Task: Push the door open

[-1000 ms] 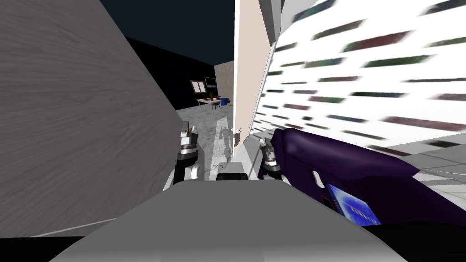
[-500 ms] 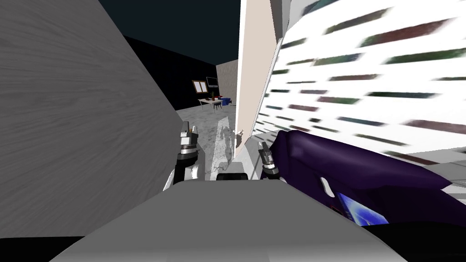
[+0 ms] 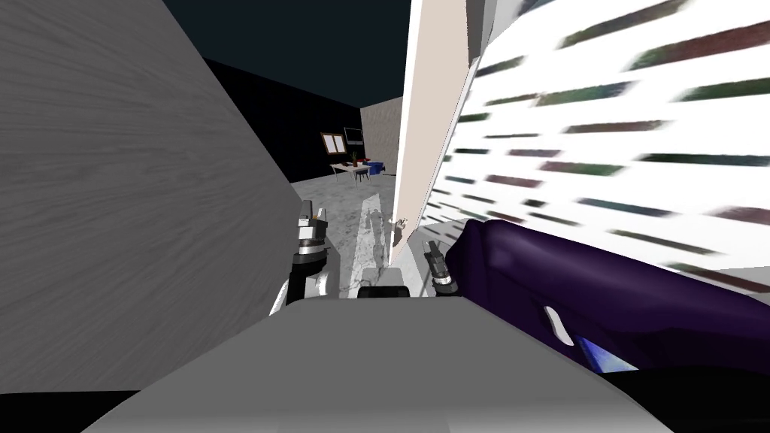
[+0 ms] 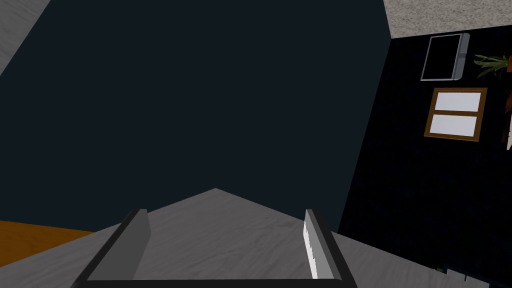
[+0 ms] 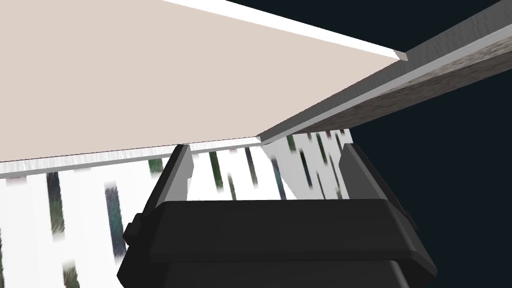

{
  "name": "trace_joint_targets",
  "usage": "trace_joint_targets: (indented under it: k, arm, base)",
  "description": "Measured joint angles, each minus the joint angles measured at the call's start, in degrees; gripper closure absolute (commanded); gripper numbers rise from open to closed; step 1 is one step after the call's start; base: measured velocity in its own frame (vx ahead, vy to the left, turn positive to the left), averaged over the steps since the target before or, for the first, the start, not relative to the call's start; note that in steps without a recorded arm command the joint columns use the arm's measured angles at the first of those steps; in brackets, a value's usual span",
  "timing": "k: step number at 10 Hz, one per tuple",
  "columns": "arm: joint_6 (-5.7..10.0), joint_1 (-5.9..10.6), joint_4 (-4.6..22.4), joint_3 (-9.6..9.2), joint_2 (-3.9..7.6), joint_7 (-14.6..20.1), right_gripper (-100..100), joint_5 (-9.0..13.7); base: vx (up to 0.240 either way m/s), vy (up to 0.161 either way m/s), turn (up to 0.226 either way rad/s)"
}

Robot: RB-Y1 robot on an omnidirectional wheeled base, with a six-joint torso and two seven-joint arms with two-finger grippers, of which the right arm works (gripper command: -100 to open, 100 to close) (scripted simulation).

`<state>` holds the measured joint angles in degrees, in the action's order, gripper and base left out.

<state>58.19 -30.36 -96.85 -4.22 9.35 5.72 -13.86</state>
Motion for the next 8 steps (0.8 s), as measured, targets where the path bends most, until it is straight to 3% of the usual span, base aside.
trace_joint_targets:
  k: [8]
  arm:
    - [6.56, -0.20, 9.12, -1.29, 1.77, 1.49, -100, -2.98]
  base:
    - [0.105, 0.021, 0.046]
